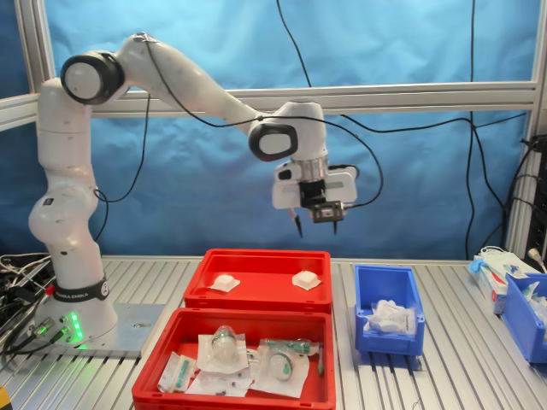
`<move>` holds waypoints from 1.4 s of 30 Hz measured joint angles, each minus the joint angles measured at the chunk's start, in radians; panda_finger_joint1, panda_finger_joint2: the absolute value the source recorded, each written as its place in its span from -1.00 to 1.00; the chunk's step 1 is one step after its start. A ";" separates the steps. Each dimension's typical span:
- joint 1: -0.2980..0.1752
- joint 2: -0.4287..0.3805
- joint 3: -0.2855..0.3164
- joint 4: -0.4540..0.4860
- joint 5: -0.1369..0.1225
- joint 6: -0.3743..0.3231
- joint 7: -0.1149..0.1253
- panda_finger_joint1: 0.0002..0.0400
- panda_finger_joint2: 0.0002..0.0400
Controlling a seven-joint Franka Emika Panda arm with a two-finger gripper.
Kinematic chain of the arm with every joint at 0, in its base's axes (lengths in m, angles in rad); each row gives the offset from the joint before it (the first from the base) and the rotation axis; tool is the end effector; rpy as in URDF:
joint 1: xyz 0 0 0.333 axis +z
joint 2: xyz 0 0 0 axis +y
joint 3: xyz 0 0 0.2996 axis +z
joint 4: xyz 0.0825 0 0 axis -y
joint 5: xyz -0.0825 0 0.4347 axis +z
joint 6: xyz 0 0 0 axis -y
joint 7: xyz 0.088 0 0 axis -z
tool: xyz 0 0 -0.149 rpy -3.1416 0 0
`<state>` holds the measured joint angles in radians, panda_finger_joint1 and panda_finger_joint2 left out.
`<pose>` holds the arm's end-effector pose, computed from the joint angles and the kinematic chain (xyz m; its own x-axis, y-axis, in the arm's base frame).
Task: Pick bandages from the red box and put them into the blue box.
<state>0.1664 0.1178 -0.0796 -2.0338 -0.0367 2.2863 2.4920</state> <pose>0.6308 0.0531 0.3157 -0.7193 -0.6898 -0.0825 -0.6809 0.7236 -0.1129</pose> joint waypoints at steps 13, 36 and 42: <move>-0.157 -0.194 0.094 -0.167 -0.063 -0.036 0.000 1.00 1.00; -0.192 -0.214 0.118 -0.212 -0.075 -0.043 0.000 1.00 1.00; -0.192 -0.214 0.119 -0.215 -0.076 -0.043 0.000 1.00 1.00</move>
<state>-0.0253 -0.0962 0.0391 -2.2491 -0.1127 2.2431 2.4920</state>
